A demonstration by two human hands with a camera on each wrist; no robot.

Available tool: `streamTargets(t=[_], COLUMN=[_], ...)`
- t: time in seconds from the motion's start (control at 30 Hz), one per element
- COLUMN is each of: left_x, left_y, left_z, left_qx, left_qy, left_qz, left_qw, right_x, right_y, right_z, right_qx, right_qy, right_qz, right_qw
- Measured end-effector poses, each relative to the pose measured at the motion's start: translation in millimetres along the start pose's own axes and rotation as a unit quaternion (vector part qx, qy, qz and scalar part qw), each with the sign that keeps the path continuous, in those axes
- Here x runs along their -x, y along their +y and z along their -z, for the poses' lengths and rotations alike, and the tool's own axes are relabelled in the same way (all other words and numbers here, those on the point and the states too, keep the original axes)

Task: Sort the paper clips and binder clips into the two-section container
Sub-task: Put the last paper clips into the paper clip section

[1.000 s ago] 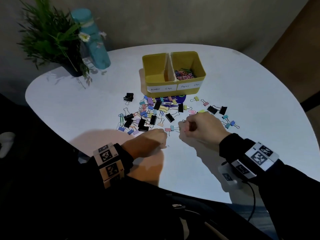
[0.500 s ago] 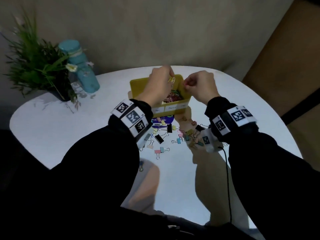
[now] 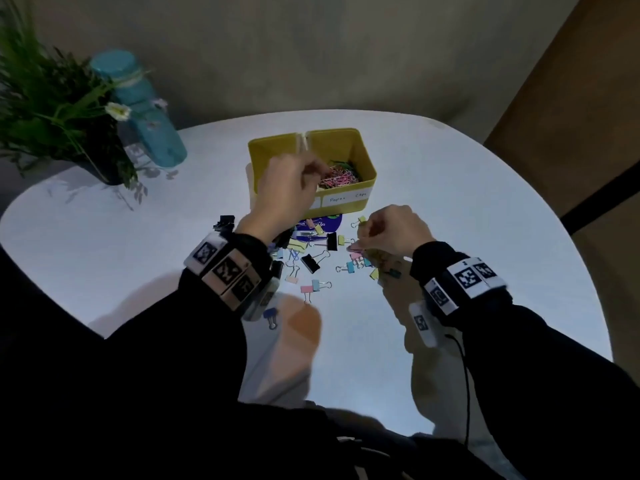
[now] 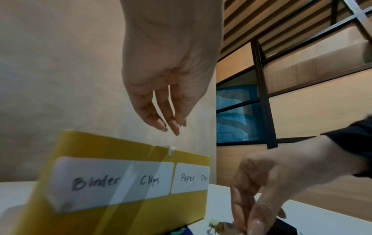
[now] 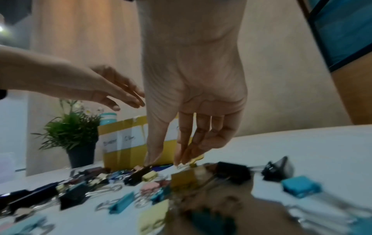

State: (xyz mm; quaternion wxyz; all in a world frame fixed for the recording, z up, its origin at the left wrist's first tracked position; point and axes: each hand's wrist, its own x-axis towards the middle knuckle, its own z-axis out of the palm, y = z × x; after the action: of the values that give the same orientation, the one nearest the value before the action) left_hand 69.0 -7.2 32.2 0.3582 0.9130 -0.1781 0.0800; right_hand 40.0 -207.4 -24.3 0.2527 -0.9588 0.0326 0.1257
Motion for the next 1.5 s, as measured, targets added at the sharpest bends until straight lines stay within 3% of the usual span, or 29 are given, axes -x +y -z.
streamTargets(t=[0.1, 0.2, 0.33, 0.47, 0.63, 0.77, 0.83, 0.93, 1.0, 1.13, 1.2, 1.33, 1.4, 1.5], left_x=[25.2, 45.8, 66.9, 80.0, 81.1, 75.2, 71.9, 67.3, 67.5, 71.7, 74.9, 84.4, 88.4, 90.7], left_y=[-11.7, -39.0, -78.5, -98.3, -103.8, -97.1, -103.6, -114.7, -120.2, -138.4, -142.0, -139.6, -139.6, -137.0], left_z=[13.3, 26.9, 46.4, 57.6, 58.1, 38.8, 33.5, 37.8, 43.3, 55.9, 60.0, 57.5, 54.0, 50.5], left_qx=[0.007, 0.001, -0.045, -0.097, -0.082, -0.125, -0.137, -0.137, -0.147, -0.152, -0.125, -0.088, -0.082, -0.076], left_qy=[0.047, 0.062, 0.013, -0.059, -0.078, -0.132, -0.130, -0.128, -0.120, -0.171, -0.200, -0.209, -0.189, -0.167], left_qz=[0.032, 0.094, 0.203, 0.257, 0.245, 0.232, 0.250, 0.261, 0.260, 0.261, 0.251, 0.225, 0.227, 0.227], left_qw=[0.998, 0.994, 0.978, 0.960, 0.963, 0.955, 0.950, 0.947, 0.947, 0.938, 0.939, 0.947, 0.952, 0.957], right_x=[-6.6, -11.3, -12.2, -10.6, 1.8, 11.8, 17.3, 12.0, 0.7, -1.5, 11.8, 25.8, 22.5, 12.9], right_y=[-3.4, -1.2, 0.7, -0.4, -16.6, -36.9, -48.4, -65.0, -70.9, -87.3, -102.7, -116.1, -113.6, -110.4], right_z=[-12.6, -18.6, -24.7, -29.2, -24.1, 10.1, 34.1, 60.6, 64.7, 46.5, 28.1, -28.3, -50.7, -67.5], right_qx=[0.071, 0.048, 0.027, 0.027, 0.103, 0.064, -0.009, -0.072, -0.050, 0.056, 0.055, 0.143, 0.173, 0.169], right_qy=[0.011, 0.015, 0.007, 0.000, -0.005, -0.019, 0.019, 0.181, 0.236, 0.261, 0.214, 0.007, -0.016, 0.005], right_qz=[0.006, 0.015, 0.025, 0.034, 0.055, 0.074, 0.095, 0.130, 0.130, 0.093, 0.126, 0.141, 0.106, 0.060], right_qw=[0.997, 0.999, 0.999, 0.999, 0.993, 0.995, 0.995, 0.972, 0.962, 0.959, 0.967, 0.980, 0.979, 0.984])
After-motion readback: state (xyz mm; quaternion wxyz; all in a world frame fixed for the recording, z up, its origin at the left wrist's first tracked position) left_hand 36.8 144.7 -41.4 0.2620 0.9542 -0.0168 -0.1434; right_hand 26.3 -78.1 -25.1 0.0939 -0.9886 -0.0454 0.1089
